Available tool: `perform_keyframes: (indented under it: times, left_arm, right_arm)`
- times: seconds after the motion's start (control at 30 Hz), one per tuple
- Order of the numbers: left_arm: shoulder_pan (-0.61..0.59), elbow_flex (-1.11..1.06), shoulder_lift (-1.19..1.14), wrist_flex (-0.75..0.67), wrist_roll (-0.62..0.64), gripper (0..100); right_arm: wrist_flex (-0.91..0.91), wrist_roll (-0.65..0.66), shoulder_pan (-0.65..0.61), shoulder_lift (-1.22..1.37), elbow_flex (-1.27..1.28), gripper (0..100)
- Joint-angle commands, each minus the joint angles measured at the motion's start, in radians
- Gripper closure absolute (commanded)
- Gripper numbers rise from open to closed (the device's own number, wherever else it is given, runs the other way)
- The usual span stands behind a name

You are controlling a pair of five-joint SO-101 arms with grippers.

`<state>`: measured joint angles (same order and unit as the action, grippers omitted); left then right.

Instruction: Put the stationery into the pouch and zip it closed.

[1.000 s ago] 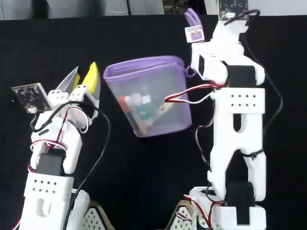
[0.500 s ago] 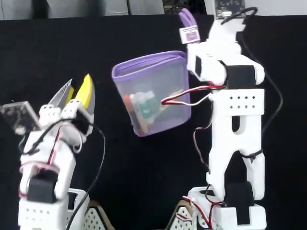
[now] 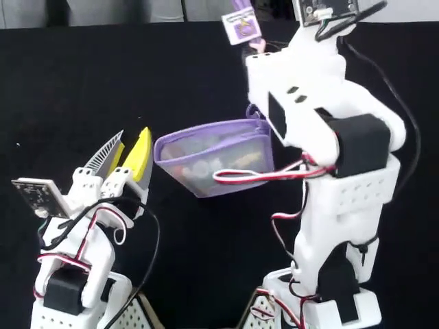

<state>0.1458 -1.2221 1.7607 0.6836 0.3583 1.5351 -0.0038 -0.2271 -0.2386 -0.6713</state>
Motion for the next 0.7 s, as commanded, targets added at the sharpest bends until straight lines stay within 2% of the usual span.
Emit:
perform_keyframes:
  times: [0.0,0.3,0.4,0.67]
  left_arm:
    - [0.021,0.002,0.0,0.002,0.003,84]
    - [0.015,-0.001,0.006,0.002,0.002,84]
    - [-0.008,-0.001,0.008,0.002,-0.035,84]
    - [-0.047,-0.001,0.008,0.002,-0.041,84]
  right_arm:
    - [-0.005,0.006,-0.055,-0.007,-0.09,98.8]
    - [-0.203,0.008,-0.08,0.015,-0.11,98.8]
    - [-0.256,0.008,-0.077,0.047,-0.145,98.8]
    - [-0.279,0.003,-0.081,0.18,-0.34,98.8]
